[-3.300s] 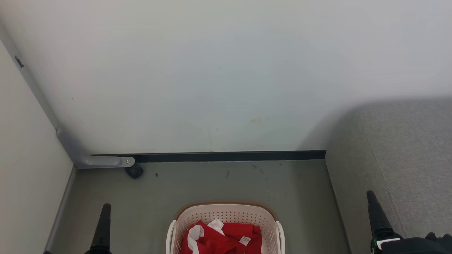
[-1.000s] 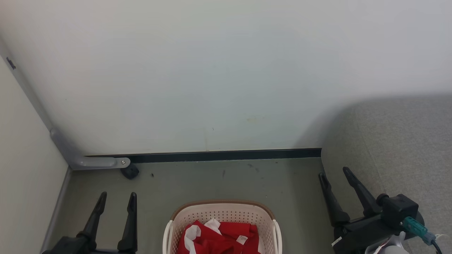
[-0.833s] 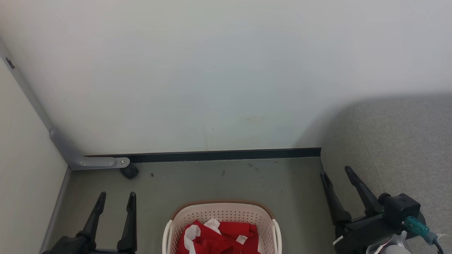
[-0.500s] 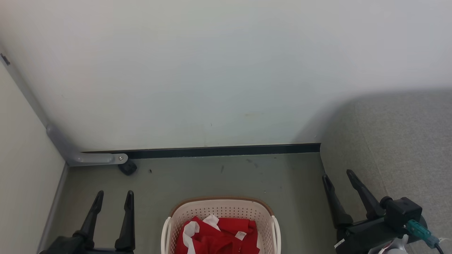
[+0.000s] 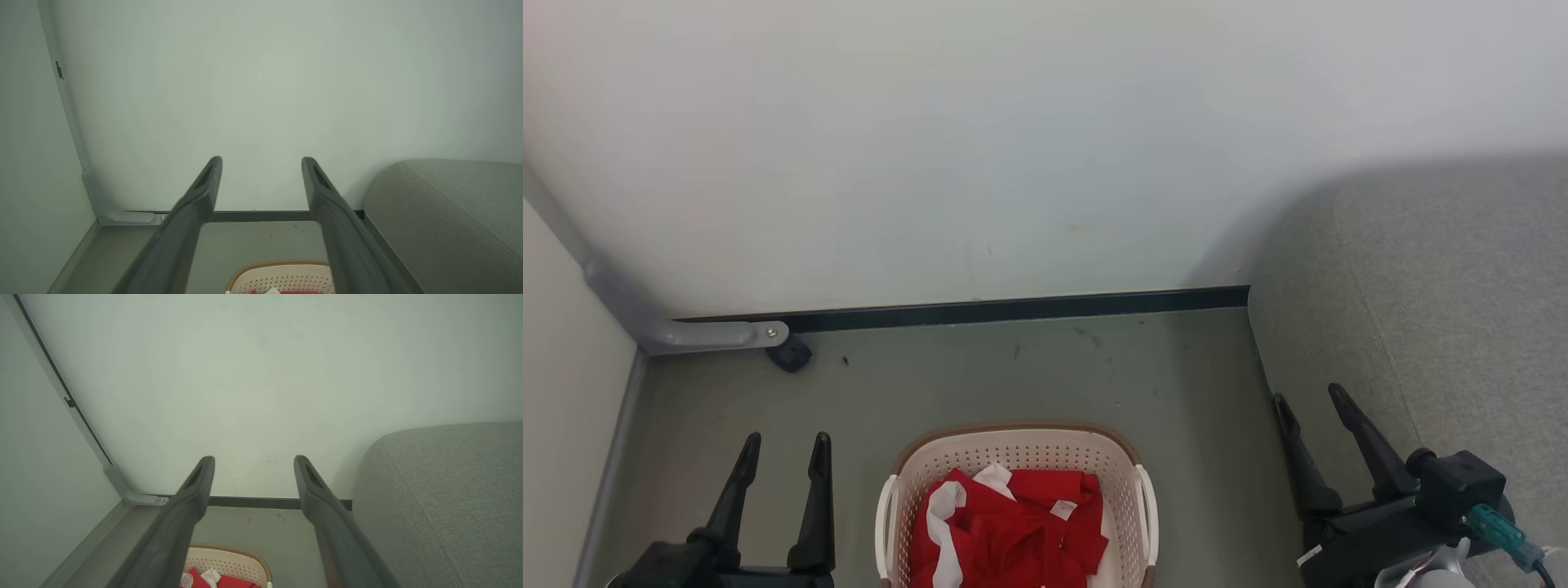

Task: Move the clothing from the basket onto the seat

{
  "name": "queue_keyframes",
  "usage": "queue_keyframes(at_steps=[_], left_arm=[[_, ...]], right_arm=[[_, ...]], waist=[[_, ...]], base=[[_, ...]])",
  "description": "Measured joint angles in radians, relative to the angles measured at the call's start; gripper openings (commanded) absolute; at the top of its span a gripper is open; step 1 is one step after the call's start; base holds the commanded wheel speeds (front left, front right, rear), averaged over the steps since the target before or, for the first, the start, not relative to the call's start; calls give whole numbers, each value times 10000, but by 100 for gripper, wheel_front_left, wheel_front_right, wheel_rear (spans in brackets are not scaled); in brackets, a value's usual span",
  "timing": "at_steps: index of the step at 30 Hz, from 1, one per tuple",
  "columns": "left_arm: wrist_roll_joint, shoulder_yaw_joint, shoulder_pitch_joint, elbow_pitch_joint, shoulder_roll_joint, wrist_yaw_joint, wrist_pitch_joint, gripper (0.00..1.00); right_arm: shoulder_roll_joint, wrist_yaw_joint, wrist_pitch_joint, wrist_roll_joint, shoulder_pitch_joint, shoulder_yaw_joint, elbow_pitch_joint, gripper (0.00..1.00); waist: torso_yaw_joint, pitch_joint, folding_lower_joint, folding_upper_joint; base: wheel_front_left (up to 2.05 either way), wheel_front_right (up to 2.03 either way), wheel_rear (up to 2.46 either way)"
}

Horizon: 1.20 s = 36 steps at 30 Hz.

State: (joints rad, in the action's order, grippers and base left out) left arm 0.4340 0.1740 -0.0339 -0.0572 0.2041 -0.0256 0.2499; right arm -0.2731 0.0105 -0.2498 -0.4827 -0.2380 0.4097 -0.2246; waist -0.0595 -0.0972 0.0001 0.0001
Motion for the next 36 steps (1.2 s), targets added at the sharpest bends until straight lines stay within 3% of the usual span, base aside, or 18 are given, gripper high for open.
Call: queue_keyframes(at_steps=[21,36], left_arm=[[-35,347,-1708,-353,144,543,-274,100],[-324,1197,-3793,-2186,351,1062,-1402,100]], right_arm=[[263,171,-31,276,-553,-240,811,100],[882,171,-40,326,-1333,-420,1080,100]], waist=[[-381,-2413,1,0],[-753,-4385,1,1]], base=[[0,0,0],[0,0,0]])
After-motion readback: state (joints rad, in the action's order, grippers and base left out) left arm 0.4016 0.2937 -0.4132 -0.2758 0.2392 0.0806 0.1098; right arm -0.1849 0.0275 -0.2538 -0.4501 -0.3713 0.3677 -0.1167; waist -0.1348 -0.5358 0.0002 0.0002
